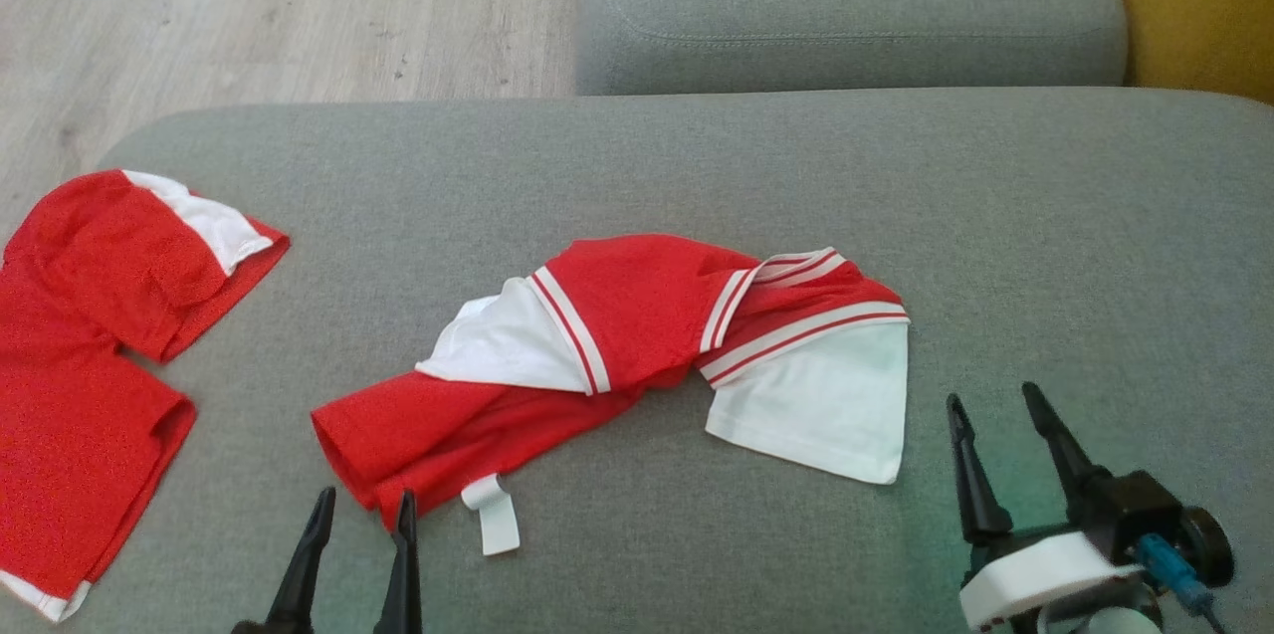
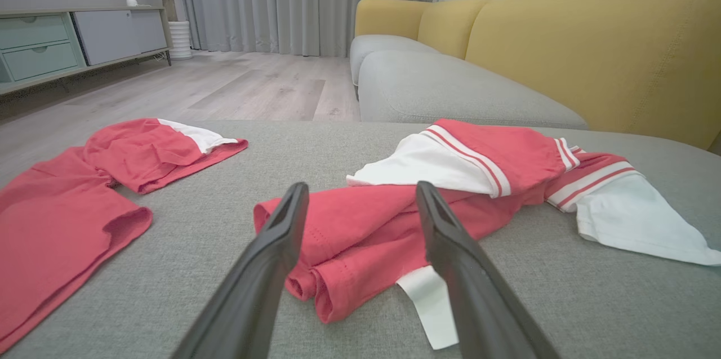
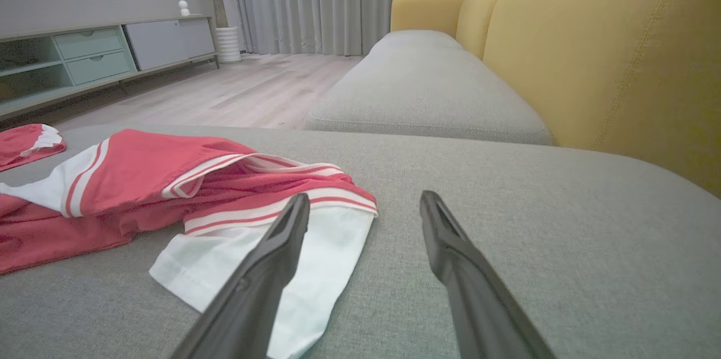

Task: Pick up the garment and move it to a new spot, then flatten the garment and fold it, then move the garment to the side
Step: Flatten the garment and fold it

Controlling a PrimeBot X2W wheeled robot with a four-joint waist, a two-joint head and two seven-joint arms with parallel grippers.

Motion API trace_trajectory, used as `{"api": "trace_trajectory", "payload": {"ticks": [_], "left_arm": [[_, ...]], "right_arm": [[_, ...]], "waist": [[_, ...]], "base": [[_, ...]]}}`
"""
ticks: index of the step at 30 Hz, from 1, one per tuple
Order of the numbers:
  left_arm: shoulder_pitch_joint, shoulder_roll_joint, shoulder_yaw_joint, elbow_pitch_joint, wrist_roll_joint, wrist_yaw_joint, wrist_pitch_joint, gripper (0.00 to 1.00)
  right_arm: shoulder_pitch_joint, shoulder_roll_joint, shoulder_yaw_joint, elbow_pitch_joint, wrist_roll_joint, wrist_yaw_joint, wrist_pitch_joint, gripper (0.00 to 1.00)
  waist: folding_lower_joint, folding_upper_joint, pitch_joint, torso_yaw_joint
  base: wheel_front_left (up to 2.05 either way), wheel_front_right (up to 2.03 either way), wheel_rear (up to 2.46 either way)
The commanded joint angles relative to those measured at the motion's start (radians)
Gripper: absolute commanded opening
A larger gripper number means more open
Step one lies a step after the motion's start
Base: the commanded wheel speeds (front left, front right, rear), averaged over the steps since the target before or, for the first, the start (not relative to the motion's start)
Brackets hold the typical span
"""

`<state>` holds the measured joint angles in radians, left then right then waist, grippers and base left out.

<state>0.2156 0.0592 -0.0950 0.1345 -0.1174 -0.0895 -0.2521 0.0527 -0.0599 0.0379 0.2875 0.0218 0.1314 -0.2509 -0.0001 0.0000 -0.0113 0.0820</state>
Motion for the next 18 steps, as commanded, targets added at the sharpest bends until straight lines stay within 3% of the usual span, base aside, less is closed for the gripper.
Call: {"api": "trace_trajectory", "payload": {"ticks": [1,18], "left_arm": [[-0.021,-0.006,0.036,-0.025,0.008,-0.003,-0.01,1.0],[-0.017,-0.009,0.044,-0.062,0.001,-0.01,-0.01,1.0]], "right_arm": [[-0.022,-0.001,0.027,-0.025,-0.008,-0.001,-0.011,1.0],[-0.045,0.007,0.068,-0.036,0.021,-0.001,-0.011,1.0]], "waist": [[0.0001,0.0,0.0,-0.002],[0.0001,0.0,-0.007,-0.023]], "base": [[0.0,0.0,0.0],[0.0,0.0,0.0]]}}
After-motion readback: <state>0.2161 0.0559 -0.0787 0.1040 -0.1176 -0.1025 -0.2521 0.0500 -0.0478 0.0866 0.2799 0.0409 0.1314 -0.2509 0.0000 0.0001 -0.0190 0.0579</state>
